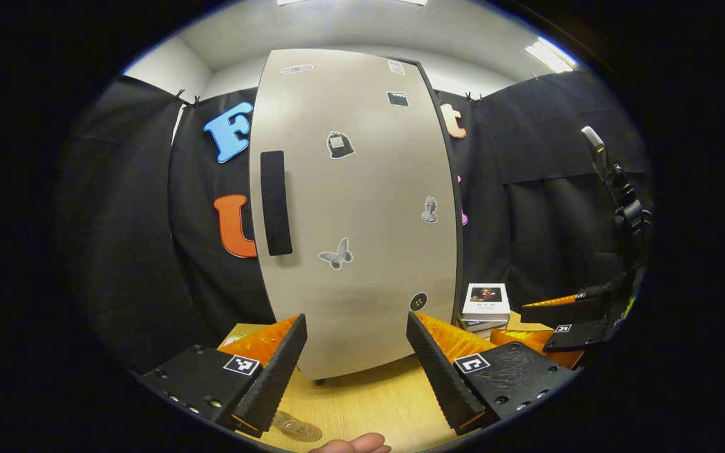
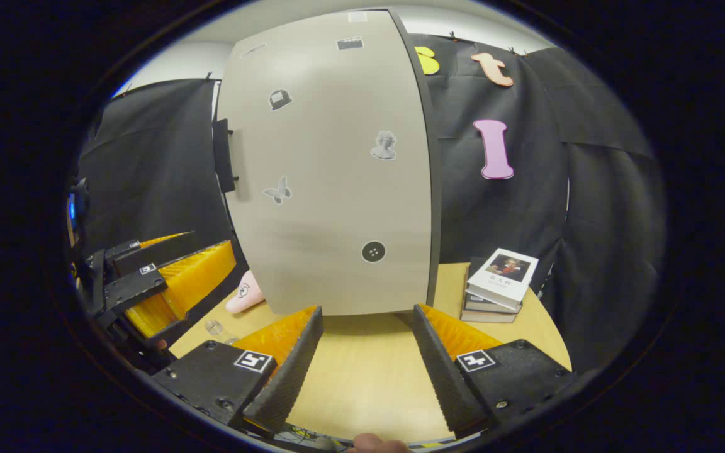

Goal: Open the cabinet door with the right hand, grasp the bottle in the cabinet with the left hand and place it on the coaster, then close the cabinet door with the right hand.

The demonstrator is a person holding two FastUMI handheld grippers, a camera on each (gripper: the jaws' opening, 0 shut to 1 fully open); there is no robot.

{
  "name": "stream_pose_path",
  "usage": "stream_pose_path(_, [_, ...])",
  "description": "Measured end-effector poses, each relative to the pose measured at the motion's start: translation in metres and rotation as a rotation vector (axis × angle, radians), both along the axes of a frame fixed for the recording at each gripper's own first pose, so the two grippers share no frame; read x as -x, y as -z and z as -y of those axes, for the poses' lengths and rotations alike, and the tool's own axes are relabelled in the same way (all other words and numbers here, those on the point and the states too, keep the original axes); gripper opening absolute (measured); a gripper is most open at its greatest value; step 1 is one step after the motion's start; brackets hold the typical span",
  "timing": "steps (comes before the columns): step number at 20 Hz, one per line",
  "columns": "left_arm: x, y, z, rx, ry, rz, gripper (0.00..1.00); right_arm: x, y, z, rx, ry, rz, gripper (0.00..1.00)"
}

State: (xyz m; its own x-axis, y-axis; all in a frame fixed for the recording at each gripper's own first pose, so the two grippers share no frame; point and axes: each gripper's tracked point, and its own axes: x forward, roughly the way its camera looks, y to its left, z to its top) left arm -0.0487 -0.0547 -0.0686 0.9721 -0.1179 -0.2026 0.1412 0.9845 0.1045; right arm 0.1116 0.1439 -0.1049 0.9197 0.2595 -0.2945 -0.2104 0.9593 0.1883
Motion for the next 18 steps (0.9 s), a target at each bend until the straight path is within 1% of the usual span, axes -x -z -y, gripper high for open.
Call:
stream_pose_path(5, [-0.002,0.005,0.004,-0.003,0.016,-0.007,0.96,0.001,0.004,0.007,-0.011,0.02,-0.007,0.92])
stream_pose_path(12, [-0.002,0.014,0.0,0.013,-0.003,-0.038,0.96,0.001,0.01,0.009,-0.017,0.02,-0.023,0.92])
stream_pose_path(18, [-0.002,0.018,-0.002,0.007,-0.015,-0.047,0.96,-0.002,0.018,0.009,-0.035,0.014,-0.04,0.92])
